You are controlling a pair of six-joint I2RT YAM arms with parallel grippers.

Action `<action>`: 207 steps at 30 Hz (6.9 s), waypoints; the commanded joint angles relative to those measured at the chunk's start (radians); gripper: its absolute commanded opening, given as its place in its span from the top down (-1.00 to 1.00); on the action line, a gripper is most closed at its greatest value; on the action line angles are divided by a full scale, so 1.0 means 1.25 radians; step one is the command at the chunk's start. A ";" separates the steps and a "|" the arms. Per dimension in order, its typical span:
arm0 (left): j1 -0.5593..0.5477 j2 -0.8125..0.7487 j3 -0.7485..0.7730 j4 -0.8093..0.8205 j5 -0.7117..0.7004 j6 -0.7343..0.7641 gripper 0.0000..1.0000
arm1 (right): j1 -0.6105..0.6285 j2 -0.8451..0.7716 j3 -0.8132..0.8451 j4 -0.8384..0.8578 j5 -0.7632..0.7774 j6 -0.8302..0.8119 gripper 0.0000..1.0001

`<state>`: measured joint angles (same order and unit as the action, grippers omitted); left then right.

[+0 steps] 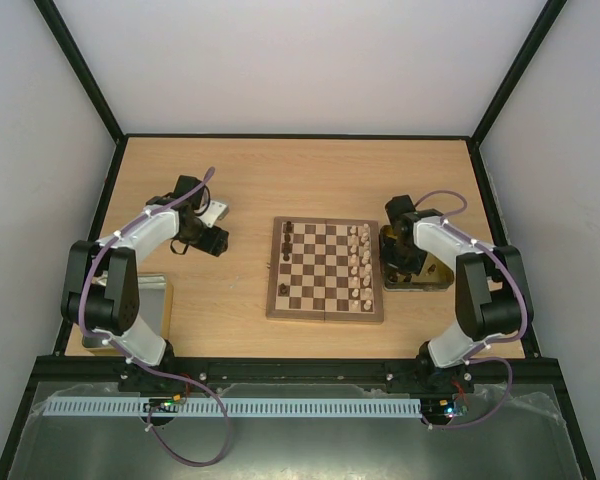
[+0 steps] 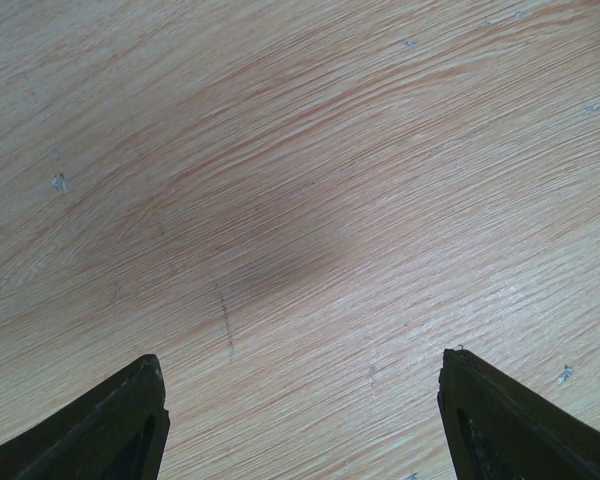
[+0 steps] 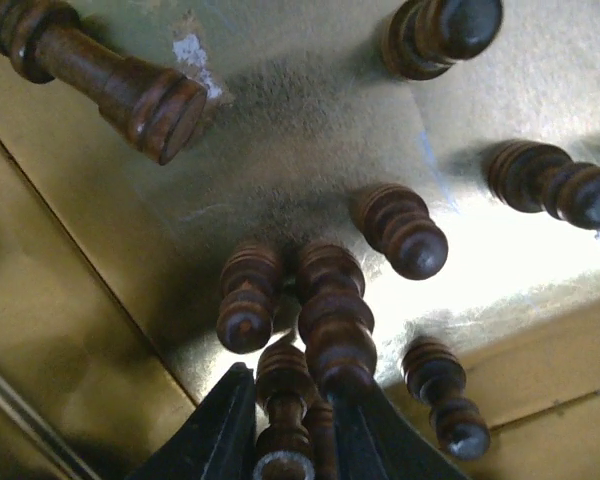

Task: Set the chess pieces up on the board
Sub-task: Pick up the chess piece from the storage box, then place the chess piece on the chessboard, then pick up the chess piece from the storage box.

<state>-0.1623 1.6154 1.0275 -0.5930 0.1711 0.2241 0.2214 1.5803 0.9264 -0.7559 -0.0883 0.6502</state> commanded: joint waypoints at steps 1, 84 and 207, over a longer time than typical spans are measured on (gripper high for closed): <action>0.003 0.009 0.020 -0.019 -0.003 -0.004 -0.48 | -0.007 0.019 -0.009 0.022 0.013 -0.008 0.63; 0.002 -0.047 0.004 -0.012 0.014 -0.005 -0.50 | 0.727 0.272 0.450 -0.135 0.020 0.045 0.85; -0.009 0.030 0.042 -0.029 0.014 -0.010 -0.50 | -0.101 0.042 0.096 -0.040 -0.024 0.006 0.49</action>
<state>-0.1699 1.6375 1.0687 -0.6144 0.1909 0.2165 0.0982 1.6188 1.0561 -0.8158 -0.1368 0.6552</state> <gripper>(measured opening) 0.748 0.261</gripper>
